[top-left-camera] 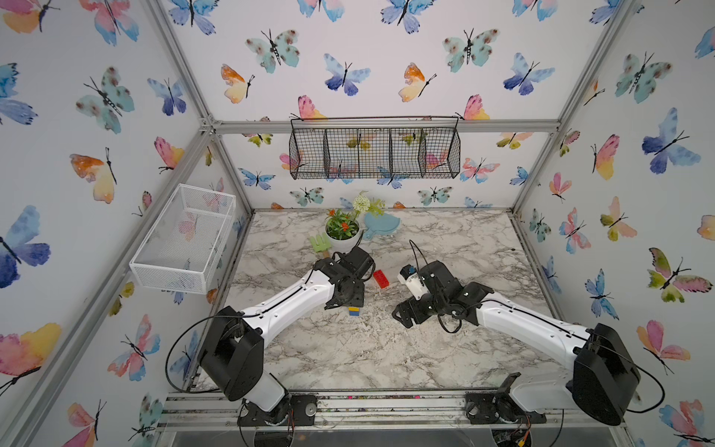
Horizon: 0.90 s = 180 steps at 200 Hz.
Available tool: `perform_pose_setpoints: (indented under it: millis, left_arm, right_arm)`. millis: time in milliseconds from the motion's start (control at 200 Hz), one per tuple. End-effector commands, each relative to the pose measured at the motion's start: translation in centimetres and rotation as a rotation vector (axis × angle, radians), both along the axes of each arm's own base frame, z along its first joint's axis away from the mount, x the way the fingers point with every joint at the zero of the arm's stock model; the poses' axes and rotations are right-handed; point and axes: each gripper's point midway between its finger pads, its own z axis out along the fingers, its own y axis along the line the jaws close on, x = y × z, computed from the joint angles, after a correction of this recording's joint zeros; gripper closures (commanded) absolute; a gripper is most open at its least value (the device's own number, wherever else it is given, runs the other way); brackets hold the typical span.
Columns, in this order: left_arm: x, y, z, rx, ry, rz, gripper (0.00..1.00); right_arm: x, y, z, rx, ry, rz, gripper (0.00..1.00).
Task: Assemble a spoon with lego
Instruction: Assemble the lego brick with the lego brick.
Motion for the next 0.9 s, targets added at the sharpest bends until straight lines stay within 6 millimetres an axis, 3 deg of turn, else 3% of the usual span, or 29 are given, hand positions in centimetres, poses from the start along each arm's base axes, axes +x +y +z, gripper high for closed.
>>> perform_pose_setpoints:
  millis: [0,235,661,791,896]
  left_arm:
    - [-3.2,0.3,-3.6,0.039,0.191,-0.042,0.38]
    - [-2.5,-0.1,-2.4,0.025,0.154,-0.045,0.19]
    - [-1.4,-0.1,0.0,0.015,0.084,-0.035,0.06]
    - [-0.9,-0.7,2.3,-0.044,0.025,-0.033,0.01]
    - [-0.3,-0.8,6.0,-0.112,-0.067,-0.021,0.02]
  right_arm:
    - [0.5,0.0,0.7,-0.01,-0.014,-0.009,0.06]
    - [0.5,-0.3,0.9,-0.01,-0.018,-0.02,0.06]
    - [0.4,-0.5,0.9,-0.013,-0.013,-0.035,0.06]
    - [0.5,-0.5,1.0,-0.012,-0.02,-0.039,0.06]
    - [1.1,-0.5,1.7,-0.012,-0.046,-0.049,0.06]
